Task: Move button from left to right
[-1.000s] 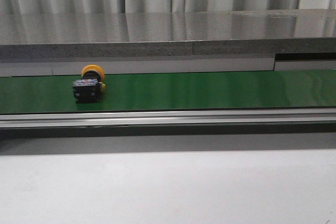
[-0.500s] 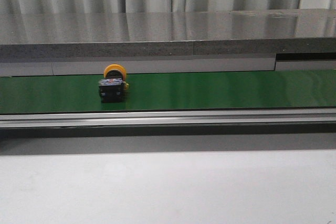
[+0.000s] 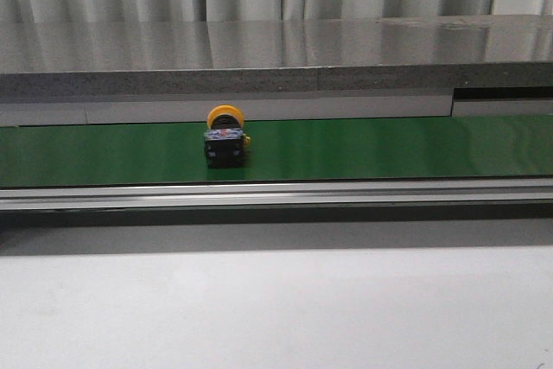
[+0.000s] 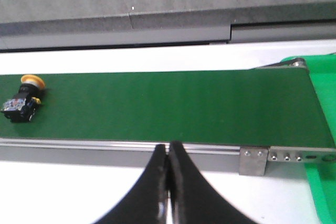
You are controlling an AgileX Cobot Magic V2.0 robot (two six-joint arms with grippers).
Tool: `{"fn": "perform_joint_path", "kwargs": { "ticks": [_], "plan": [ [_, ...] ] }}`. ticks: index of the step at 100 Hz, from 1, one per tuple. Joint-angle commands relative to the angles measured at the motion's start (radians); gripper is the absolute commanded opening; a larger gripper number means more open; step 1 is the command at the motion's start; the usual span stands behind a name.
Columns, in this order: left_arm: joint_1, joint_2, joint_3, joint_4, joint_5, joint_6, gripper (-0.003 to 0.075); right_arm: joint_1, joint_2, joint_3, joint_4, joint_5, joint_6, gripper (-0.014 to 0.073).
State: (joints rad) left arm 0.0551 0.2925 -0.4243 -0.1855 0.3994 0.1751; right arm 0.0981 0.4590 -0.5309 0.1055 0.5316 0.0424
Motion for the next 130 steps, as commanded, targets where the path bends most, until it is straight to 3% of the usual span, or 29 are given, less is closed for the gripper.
{"fn": "perform_joint_path", "kwargs": {
  "ticks": [1, 41, 52, 70, 78, 101, 130],
  "plan": [
    [-0.007, 0.007, -0.026, -0.015, -0.075, -0.002, -0.0020, -0.002, 0.094, -0.091, 0.006, 0.016, -0.005, -0.0068],
    [-0.007, 0.007, -0.026, -0.015, -0.073, -0.002, -0.0020, -0.002, 0.276, -0.138, 0.014, 0.053, -0.005, -0.0035],
    [-0.007, 0.007, -0.026, -0.015, -0.073, -0.002, -0.0020, -0.002, 0.276, -0.138, 0.022, 0.053, -0.005, 0.0104],
    [-0.007, 0.007, -0.026, -0.015, -0.073, -0.002, -0.0020, -0.002, 0.276, -0.138, 0.022, 0.051, -0.005, 0.0537],
    [-0.007, 0.007, -0.026, -0.015, -0.073, -0.002, -0.0020, -0.002, 0.276, -0.138, 0.023, 0.029, -0.005, 0.0621],
    [-0.007, 0.007, -0.026, -0.015, -0.073, -0.002, -0.0020, -0.002, 0.305, -0.152, 0.027, 0.024, -0.016, 0.0634],
    [-0.007, 0.007, -0.026, -0.015, -0.071, -0.002, -0.0020, 0.000, 0.548, -0.330, 0.051, 0.050, -0.117, 0.0634]
  ]
}}
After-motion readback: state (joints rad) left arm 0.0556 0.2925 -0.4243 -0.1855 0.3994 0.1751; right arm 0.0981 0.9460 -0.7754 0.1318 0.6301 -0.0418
